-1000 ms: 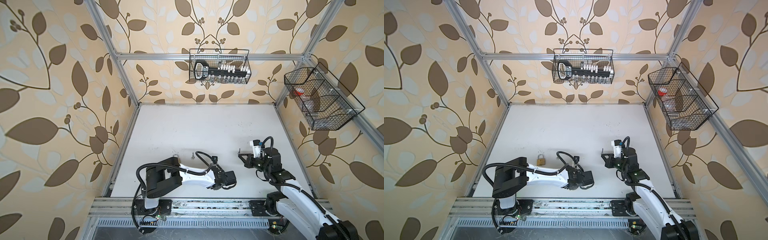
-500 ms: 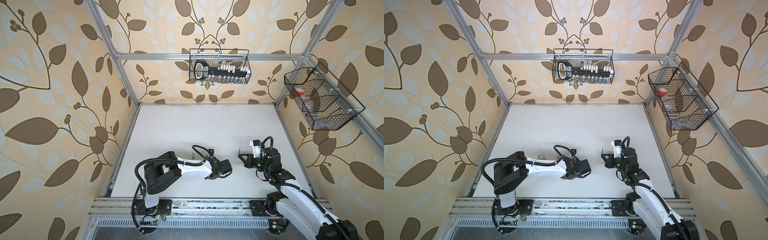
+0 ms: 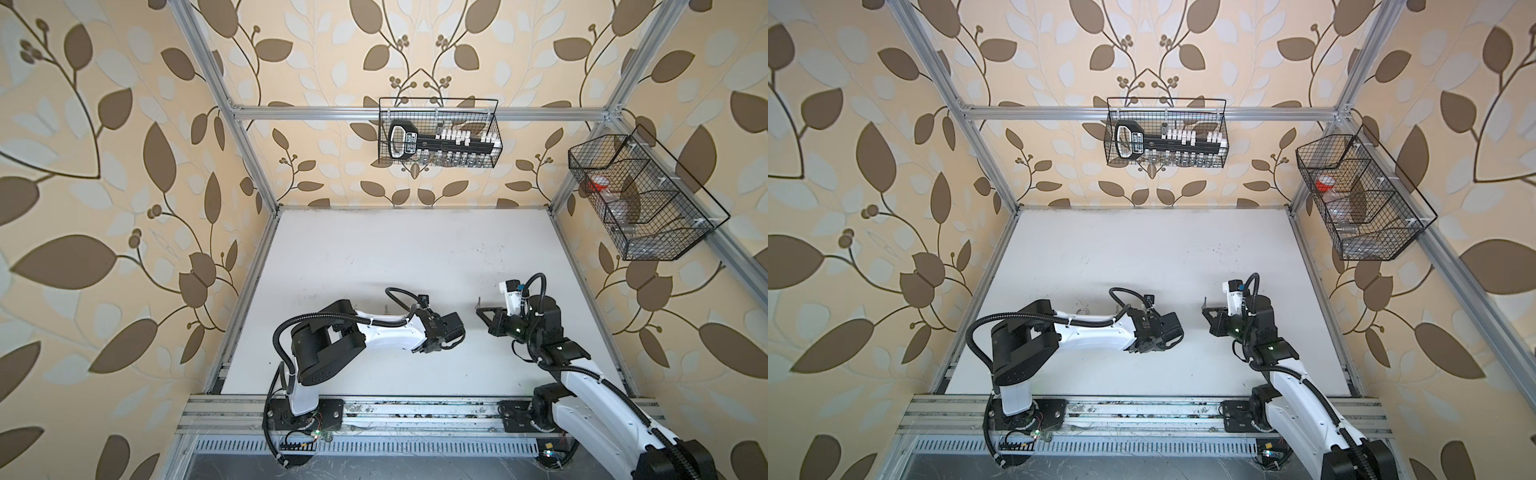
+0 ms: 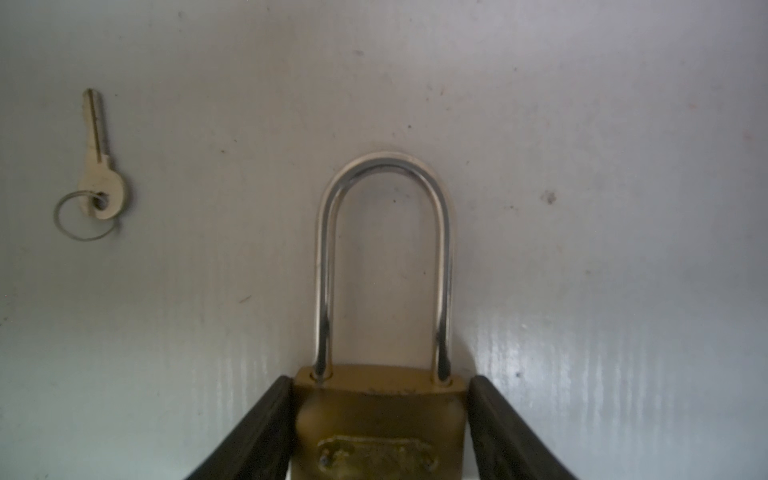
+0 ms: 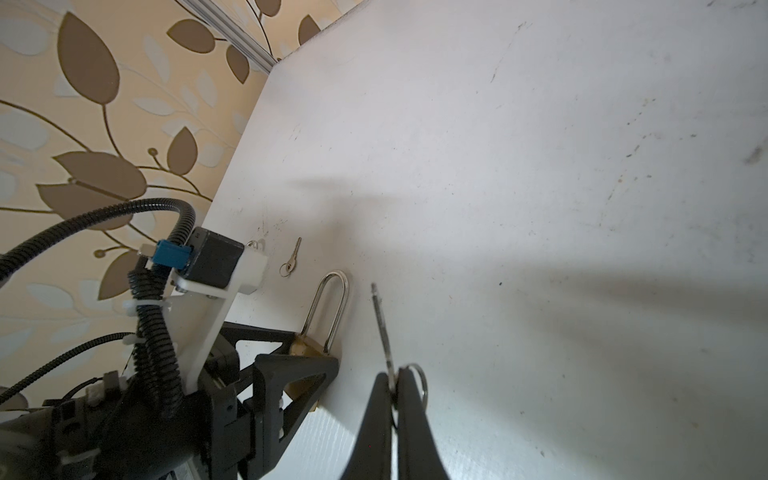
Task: Unlock with the key
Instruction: 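Close the left gripper on the large brass padlock body, then lift the padlock with the left gripper while the right gripper moves toward it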
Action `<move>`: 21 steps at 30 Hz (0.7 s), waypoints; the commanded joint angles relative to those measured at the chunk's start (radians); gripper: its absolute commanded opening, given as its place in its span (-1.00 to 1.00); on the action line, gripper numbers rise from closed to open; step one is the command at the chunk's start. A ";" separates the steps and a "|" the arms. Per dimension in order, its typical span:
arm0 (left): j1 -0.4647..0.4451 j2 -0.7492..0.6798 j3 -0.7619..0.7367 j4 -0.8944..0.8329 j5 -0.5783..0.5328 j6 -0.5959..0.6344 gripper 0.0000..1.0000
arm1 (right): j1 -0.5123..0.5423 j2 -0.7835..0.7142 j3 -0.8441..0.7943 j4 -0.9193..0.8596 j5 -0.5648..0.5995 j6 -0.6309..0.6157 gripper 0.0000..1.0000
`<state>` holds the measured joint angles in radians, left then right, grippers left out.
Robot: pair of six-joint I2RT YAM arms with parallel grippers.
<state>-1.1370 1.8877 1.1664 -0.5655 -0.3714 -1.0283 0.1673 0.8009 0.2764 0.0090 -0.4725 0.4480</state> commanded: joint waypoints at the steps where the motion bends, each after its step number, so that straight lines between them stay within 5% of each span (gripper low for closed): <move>1: 0.009 0.048 -0.011 -0.093 0.062 -0.003 0.35 | -0.003 0.004 -0.016 0.017 -0.021 -0.003 -1.00; 21: 0.060 0.091 -0.027 -0.171 0.163 0.021 0.29 | -0.004 0.011 -0.016 0.023 -0.031 -0.002 -1.00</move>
<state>-1.0916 1.8942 1.1889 -0.6010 -0.2859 -1.0237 0.1673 0.8074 0.2760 0.0116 -0.4835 0.4480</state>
